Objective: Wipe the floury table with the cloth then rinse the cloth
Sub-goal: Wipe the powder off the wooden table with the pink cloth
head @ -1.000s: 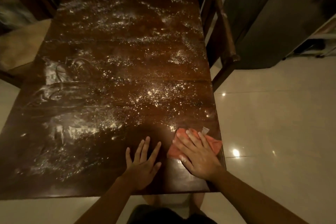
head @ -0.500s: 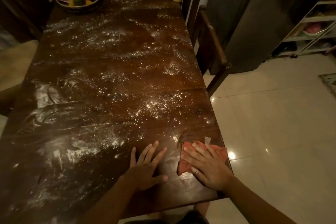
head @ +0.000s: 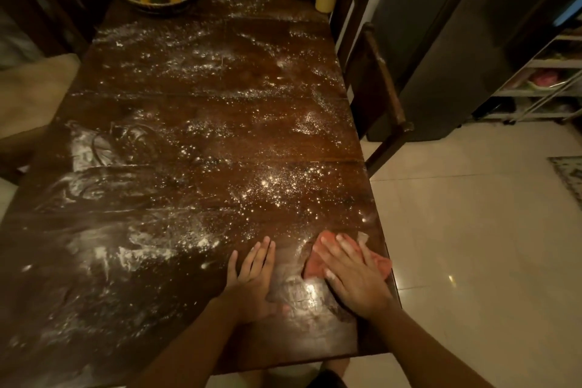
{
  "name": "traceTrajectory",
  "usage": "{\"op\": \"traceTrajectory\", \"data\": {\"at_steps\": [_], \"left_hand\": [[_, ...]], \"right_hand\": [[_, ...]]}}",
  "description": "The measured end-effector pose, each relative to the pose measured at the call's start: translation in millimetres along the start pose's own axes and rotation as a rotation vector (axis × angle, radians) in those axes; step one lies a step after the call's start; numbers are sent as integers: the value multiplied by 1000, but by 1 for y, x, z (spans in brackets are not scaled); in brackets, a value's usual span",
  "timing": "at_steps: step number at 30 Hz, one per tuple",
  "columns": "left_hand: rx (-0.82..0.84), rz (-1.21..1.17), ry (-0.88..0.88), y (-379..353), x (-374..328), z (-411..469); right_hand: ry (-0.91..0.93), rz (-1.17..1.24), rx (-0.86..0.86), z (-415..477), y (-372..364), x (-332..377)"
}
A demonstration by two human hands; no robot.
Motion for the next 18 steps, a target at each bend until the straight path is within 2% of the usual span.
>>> {"op": "traceTrajectory", "data": {"at_steps": [2,3,4,6,8,9,10,13,14,15,16,18], "left_hand": [[12,1,-3,0,0,1],[16,2,-3,-1,0,1],[16,0,-3,-2,0,2],[8,-12,-7,-3,-1,3],[-1,-23,-10,-3,2,5],[5,-34,-11,-4,3,5],[15,-44,-11,-5,5,5],[30,-43,9,-4,7,6],[19,-42,20,-4,8,5],[6,-41,30,-4,9,5],[-4,-43,40,-5,10,4],[-18,-60,61,-8,11,4]], "right_hand": [[-195,133,-59,12,3,8],[-214,162,-68,16,1,21],[-168,146,-56,16,-3,36],[72,-10,-28,10,-10,57],[290,-156,-9,-3,-8,49],[317,-183,-4,-5,-6,35],[269,-168,-26,-3,-2,18],[-199,87,-100,11,9,-34],[-272,130,-116,16,10,-32],[-256,138,-115,18,9,-22],[-155,106,-97,17,5,-9],[165,-33,-44,1,-5,6]]}}
Point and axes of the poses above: each hand's wrist, its own z-axis towards the middle knuckle, its own y-axis out of the back of the hand, x = y × z, the point moved 9 cm from there along z, towards the middle knuckle, and after that the axes turned 11 degrees about x, right-handed, at the moved point
